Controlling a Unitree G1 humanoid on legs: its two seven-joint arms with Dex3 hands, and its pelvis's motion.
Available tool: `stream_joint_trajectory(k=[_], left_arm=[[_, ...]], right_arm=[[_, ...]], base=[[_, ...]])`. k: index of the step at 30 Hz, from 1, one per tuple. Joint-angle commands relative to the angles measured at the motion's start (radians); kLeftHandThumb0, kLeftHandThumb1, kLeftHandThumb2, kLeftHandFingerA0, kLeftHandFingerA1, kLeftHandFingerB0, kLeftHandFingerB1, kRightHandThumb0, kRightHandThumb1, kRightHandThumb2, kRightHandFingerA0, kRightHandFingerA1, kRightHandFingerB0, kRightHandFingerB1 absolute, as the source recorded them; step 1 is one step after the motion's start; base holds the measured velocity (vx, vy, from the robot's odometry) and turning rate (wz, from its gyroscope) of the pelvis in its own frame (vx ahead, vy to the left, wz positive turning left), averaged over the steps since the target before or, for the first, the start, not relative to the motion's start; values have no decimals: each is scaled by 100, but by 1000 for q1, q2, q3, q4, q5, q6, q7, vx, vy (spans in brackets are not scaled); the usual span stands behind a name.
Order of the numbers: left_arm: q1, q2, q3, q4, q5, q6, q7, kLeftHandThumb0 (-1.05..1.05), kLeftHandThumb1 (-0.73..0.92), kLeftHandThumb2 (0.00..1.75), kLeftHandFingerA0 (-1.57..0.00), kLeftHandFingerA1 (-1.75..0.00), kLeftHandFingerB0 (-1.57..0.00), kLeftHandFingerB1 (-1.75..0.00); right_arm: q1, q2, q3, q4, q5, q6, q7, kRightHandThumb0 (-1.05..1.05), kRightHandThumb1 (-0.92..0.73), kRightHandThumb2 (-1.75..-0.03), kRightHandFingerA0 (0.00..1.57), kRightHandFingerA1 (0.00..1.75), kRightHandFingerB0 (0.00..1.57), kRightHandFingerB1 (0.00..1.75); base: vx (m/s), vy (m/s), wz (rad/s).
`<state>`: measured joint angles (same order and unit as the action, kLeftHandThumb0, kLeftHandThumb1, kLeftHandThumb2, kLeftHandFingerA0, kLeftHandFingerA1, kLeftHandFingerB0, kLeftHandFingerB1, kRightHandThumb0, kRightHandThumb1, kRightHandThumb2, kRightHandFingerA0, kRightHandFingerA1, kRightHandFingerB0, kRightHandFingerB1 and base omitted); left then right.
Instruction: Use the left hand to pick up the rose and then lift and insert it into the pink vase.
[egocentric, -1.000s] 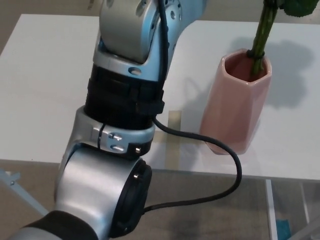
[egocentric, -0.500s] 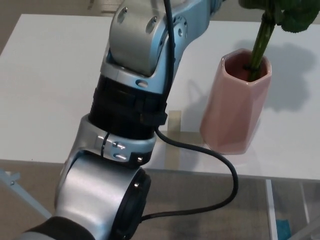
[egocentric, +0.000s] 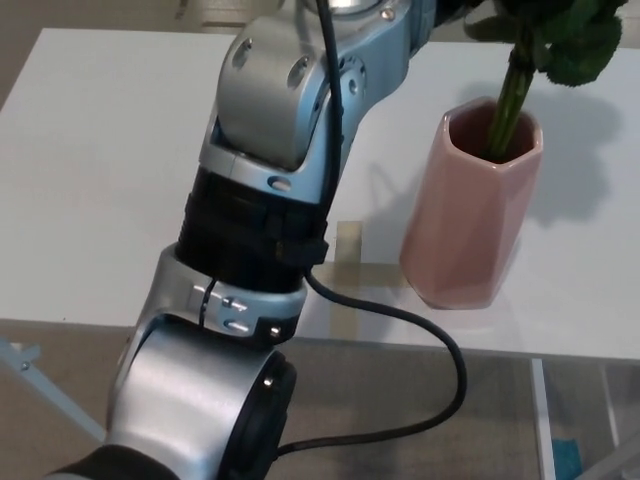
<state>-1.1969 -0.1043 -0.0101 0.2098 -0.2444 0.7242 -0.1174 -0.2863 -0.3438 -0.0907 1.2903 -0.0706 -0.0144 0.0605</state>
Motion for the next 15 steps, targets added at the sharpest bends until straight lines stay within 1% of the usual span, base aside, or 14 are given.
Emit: stream_joint_trajectory(k=[1,11,12,13,14,15], left_arm=[[28,-13,4,-18,-2,-7,8,-17,84,66,-94,-134,-82,-87],[86,-11,-20,-50,7,-16,-7,-17,84,66,-93,-134,-82,-87],[94,-7,-24,-57,8,-15,-9,-18,84,66,-96,-133,-84,-80],[105,-1,-32,-70,9,-9,-16,-21,81,64,-107,-104,-85,-52],[116,6,-40,-83,9,-3,-23,-21,81,64,-107,-104,-85,-52],[122,20,-52,-84,9,2,-41,-27,73,62,-100,-57,-70,-44]], right_arm=[[5,-9,4,4,-9,-1,3,-39,-55,-95,61,66,45,58],[-1,-8,-8,5,4,7,7,-39,-55,-94,60,66,43,57],[-1,-7,-5,5,1,6,6,-39,-55,-94,60,66,43,57],[-2,-7,-2,6,-2,6,5,-40,-55,-94,60,66,44,57],[-2,-8,0,6,-5,6,3,-40,-55,-94,60,66,44,57],[-3,-8,3,5,-8,6,3,-40,-55,-94,60,66,44,57]], base=[[0,0,0],[0,0,0],[0,0,0],[0,0,0],[0,0,0],[0,0,0]])
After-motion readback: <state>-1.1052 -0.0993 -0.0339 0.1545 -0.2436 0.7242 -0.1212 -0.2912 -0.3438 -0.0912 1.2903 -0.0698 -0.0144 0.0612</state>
